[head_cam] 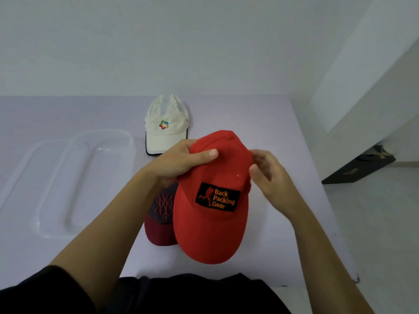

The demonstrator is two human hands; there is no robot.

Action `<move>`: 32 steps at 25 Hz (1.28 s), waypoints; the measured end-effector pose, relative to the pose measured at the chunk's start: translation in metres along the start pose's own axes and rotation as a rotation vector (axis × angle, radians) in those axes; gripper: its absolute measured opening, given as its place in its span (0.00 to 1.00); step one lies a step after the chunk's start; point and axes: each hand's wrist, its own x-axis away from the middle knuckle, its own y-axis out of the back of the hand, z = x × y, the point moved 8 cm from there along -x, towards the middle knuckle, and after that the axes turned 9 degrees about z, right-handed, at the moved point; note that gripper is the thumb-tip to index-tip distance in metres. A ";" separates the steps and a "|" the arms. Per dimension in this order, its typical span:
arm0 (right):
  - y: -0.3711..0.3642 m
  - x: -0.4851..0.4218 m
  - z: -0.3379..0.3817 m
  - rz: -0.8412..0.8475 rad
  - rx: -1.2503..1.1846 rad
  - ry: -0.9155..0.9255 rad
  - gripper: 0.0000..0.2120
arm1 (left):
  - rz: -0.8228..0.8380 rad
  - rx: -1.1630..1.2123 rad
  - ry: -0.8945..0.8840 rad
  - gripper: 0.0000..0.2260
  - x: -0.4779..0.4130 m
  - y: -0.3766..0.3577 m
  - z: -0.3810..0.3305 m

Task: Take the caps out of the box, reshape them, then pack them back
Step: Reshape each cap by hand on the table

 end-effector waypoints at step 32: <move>0.003 -0.047 -0.154 0.362 -0.312 -0.482 0.22 | -0.005 -0.171 0.432 0.09 -0.074 -0.002 0.137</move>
